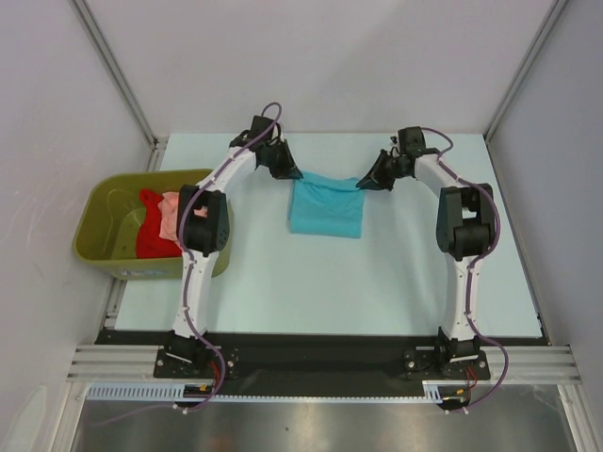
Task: Fold and stack the t-shirts
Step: Fold the tshirt
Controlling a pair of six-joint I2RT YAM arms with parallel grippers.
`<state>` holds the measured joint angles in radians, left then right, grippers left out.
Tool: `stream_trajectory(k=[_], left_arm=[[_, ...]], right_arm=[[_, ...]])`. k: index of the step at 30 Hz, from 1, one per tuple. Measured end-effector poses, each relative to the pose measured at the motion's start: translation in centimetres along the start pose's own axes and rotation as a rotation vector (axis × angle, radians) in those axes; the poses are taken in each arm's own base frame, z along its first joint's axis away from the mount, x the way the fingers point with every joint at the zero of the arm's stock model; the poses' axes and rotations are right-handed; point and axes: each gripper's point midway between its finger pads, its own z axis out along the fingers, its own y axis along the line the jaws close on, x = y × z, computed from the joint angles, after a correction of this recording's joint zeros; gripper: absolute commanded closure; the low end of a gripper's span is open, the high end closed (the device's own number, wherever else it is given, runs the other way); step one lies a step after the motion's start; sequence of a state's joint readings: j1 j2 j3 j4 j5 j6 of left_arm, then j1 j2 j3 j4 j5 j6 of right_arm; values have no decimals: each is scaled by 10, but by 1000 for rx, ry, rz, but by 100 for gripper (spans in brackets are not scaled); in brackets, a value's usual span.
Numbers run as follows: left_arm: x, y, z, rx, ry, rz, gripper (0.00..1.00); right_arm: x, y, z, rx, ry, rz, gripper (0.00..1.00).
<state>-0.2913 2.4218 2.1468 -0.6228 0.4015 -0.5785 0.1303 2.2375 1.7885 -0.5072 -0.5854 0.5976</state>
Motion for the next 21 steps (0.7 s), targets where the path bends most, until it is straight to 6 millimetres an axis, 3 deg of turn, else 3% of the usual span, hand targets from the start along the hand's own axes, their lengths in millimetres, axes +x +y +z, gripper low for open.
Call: stream_trajectory(k=[5, 7, 8, 9, 10, 14, 17, 18, 21], left_arm=[[-9, -2, 7, 22, -19, -8, 81], [-13, -4, 10, 32, -32, -9, 68], [-15, -4, 11, 34, -38, -10, 64], [-17, -3, 12, 31, -45, -12, 60], [-19, -1, 12, 20, -57, -13, 50], [-34, 5, 8, -35, -117, 15, 42], [-43, 7, -3, -75, -153, 59, 34], [-44, 5, -8, -79, -160, 73, 34], [-44, -8, -30, -63, -169, 117, 49]], right_arm=[[-9, -4, 6, -16, -15, 12, 89], [-16, -7, 10, -32, -28, 21, 84], [-19, -8, 12, -40, -35, 26, 72], [-22, -9, 14, -49, -42, 37, 67], [-29, -10, 17, -61, -56, 42, 64], [-62, -14, 21, -94, -113, 65, 43], [-89, -10, 11, -92, -156, 40, 40], [-96, -9, 4, -82, -169, 31, 39], [-101, 0, -13, -62, -194, -22, 44]])
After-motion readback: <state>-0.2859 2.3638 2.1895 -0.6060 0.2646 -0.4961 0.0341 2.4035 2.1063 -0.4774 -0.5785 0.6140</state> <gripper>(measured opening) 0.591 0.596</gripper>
